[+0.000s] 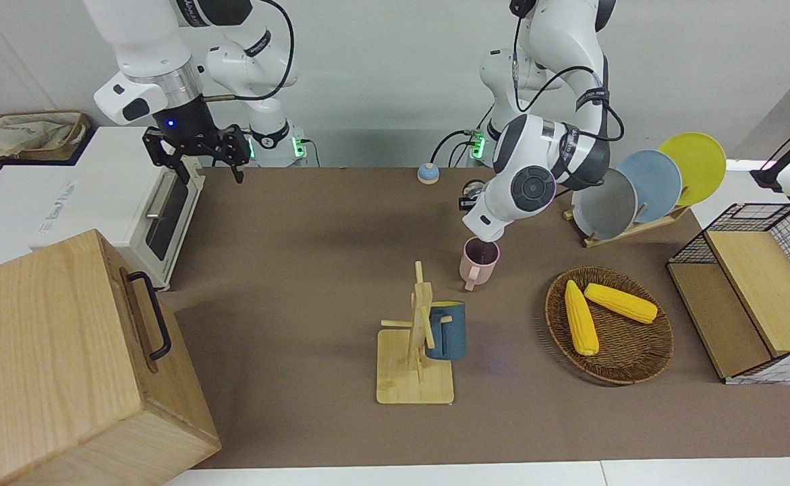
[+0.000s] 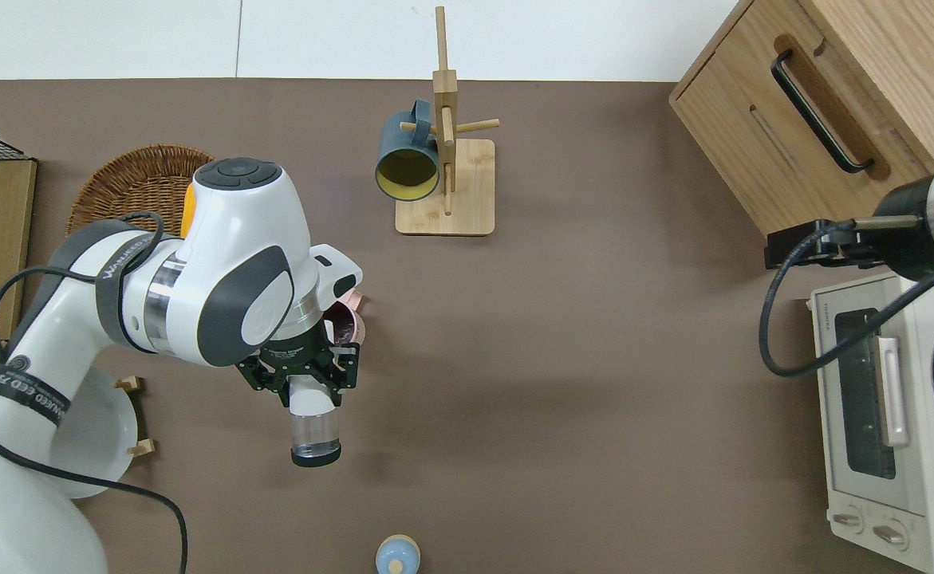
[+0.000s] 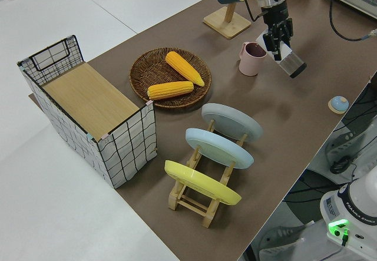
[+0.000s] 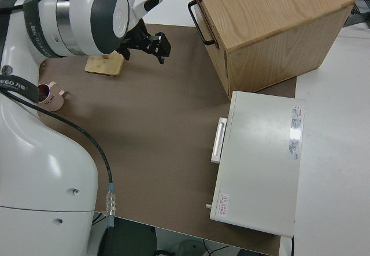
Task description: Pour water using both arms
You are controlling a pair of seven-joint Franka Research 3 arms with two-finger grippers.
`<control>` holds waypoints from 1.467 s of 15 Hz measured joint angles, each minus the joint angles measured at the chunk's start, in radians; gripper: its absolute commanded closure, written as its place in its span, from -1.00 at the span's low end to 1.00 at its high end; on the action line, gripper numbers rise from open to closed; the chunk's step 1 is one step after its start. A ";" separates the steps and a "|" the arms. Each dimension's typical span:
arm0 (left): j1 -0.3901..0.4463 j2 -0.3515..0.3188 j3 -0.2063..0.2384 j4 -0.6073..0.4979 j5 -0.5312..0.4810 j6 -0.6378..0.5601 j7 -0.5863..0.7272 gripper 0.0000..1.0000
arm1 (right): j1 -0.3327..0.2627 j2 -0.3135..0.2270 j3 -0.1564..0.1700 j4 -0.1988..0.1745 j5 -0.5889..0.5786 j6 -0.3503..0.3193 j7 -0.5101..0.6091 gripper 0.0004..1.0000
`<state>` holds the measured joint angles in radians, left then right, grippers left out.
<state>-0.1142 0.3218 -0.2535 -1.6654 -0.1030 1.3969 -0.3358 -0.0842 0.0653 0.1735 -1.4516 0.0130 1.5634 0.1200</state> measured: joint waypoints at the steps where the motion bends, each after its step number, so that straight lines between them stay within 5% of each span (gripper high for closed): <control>1: 0.000 0.007 -0.001 0.011 0.000 -0.008 -0.002 1.00 | 0.000 0.000 0.000 0.000 0.000 0.000 0.000 -0.98; 22: -0.002 0.024 -0.010 0.055 0.000 -0.056 -0.030 1.00 | 0.000 0.000 0.000 0.000 0.000 0.000 0.000 -0.98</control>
<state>-0.1160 0.3453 -0.2636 -1.6103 -0.1028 1.3412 -0.3659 -0.0842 0.0652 0.1735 -1.4516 0.0130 1.5634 0.1199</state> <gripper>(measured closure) 0.370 0.009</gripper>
